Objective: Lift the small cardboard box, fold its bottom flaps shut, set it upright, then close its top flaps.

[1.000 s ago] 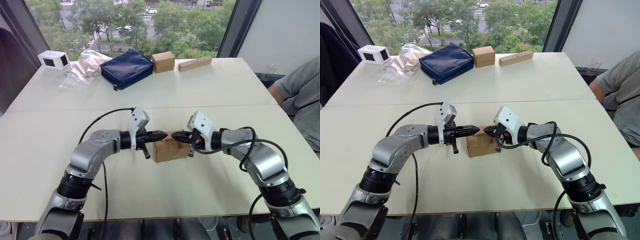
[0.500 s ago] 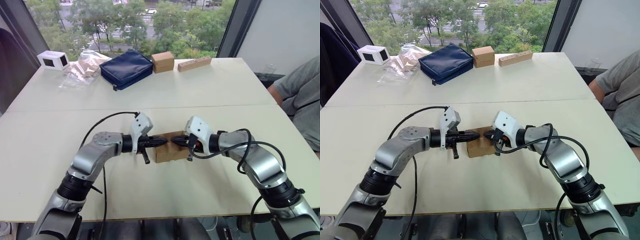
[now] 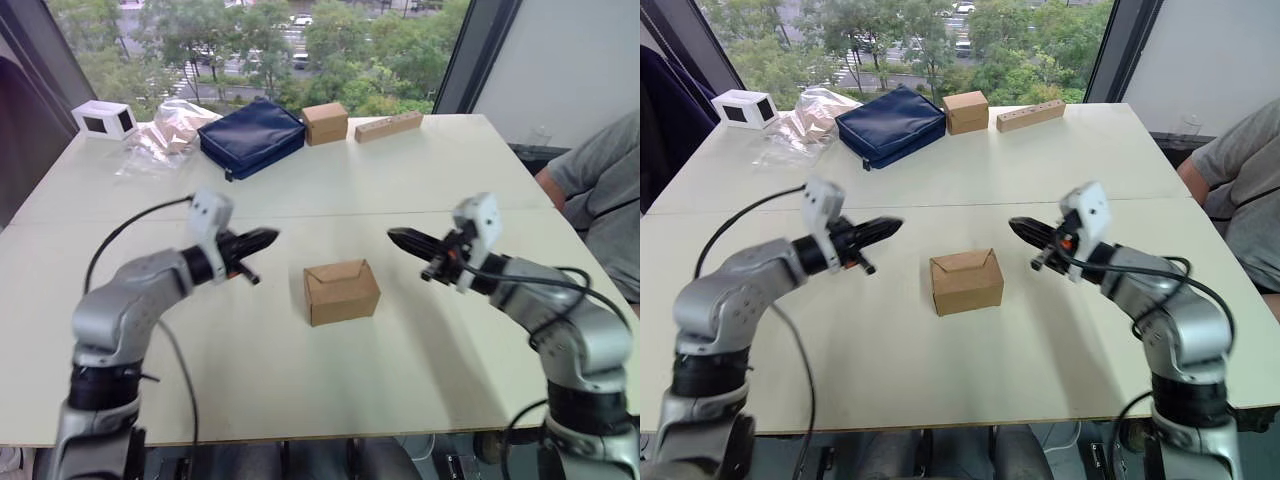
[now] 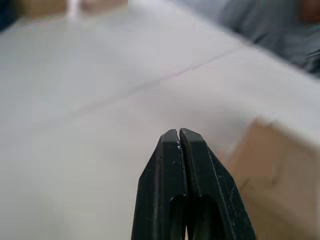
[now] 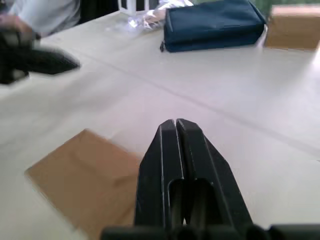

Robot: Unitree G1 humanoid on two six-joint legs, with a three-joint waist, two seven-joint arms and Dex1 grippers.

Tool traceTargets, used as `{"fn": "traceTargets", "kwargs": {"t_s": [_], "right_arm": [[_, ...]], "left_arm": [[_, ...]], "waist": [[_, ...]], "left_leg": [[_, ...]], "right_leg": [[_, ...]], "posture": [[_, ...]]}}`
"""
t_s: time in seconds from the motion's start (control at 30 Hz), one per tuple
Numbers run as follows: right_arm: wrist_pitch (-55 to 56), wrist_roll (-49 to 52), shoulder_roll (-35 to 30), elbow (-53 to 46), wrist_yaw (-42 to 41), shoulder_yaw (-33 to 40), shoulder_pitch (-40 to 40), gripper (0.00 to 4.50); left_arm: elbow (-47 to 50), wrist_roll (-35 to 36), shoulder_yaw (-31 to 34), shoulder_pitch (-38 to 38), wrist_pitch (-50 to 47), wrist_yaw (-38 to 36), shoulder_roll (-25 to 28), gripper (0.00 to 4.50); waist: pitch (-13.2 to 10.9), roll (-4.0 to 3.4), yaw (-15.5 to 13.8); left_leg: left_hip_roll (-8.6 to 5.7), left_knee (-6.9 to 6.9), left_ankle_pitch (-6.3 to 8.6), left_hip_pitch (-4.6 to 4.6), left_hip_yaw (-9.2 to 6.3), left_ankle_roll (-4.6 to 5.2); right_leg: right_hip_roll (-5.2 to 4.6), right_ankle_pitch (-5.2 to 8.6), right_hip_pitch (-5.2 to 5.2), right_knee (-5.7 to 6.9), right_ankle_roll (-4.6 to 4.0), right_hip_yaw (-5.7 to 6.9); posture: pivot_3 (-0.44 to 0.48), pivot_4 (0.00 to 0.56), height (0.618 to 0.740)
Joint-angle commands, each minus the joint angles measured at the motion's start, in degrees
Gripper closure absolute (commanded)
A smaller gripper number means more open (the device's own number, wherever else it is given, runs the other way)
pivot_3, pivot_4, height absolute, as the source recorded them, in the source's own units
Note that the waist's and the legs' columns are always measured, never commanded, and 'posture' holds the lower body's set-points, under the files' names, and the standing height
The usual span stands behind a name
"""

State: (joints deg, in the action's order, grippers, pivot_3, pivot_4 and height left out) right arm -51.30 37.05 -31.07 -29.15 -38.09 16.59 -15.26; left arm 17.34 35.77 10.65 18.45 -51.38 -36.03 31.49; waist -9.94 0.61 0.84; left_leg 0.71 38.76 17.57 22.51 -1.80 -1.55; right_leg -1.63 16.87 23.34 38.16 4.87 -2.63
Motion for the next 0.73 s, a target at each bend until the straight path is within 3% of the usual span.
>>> {"fn": "traceTargets", "kwargs": {"t_s": [0.03,0.1,0.27,0.37,0.73], "right_arm": [[-3.4,6.0,-2.9,-5.8,-0.6,4.7,5.3,4.5],[-4.1,6.9,-4.9,-7.3,-1.4,4.9,9.7,4.5],[-2.9,6.4,-9.4,-8.6,-3.6,3.0,18.0,4.5],[-1.5,5.3,-11.8,-8.2,-5.0,2.0,21.3,4.5],[0.5,4.4,-13.6,-5.6,-4.9,-0.9,21.1,4.5]], "left_arm": [[6.4,4.9,1.6,-6.1,-0.7,-5.4,2.7,4.46],[9.4,6.1,1.2,-10.4,-0.7,-6.2,3.3,4.46],[14.0,-0.3,-4.1,-21.4,8.6,-9.8,6.1,4.46],[14.9,1.3,-3.4,-25.8,8.7,-10.1,6.1,4.46],[12.5,7.6,-1.3,-25.9,4.3,-8.7,5.7,4.46]], "waist": [[0.0,-0.01,-0.1],[0.0,-0.01,-0.3],[0.0,-0.03,-0.2],[0.0,-0.04,-0.1],[0.0,-0.04,-0.2]], "left_leg": [[0.0,0.0,0.0,-0.01,0.0,0.0],[0.0,0.0,0.0,-0.04,-0.01,0.0],[-0.02,-0.02,0.0,-0.11,0.05,-0.01],[0.02,-0.01,0.0,-0.14,0.07,-0.01],[0.03,0.01,0.01,-0.14,0.08,0.0]], "right_leg": [[0.0,0.0,-0.02,0.0,0.0,0.0],[-0.02,0.01,-0.11,-0.05,-0.02,0.01],[-0.06,0.02,-0.19,-0.12,-0.03,-0.03],[0.0,0.02,-0.19,-0.11,-0.04,-0.03],[0.07,0.03,-0.21,-0.11,-0.03,-0.03]], "posture": [[0.0,0.15,0.74],[0.0,0.15,0.74],[0.0,0.15,0.74],[0.0,0.15,0.74],[0.0,0.15,0.74]]}}
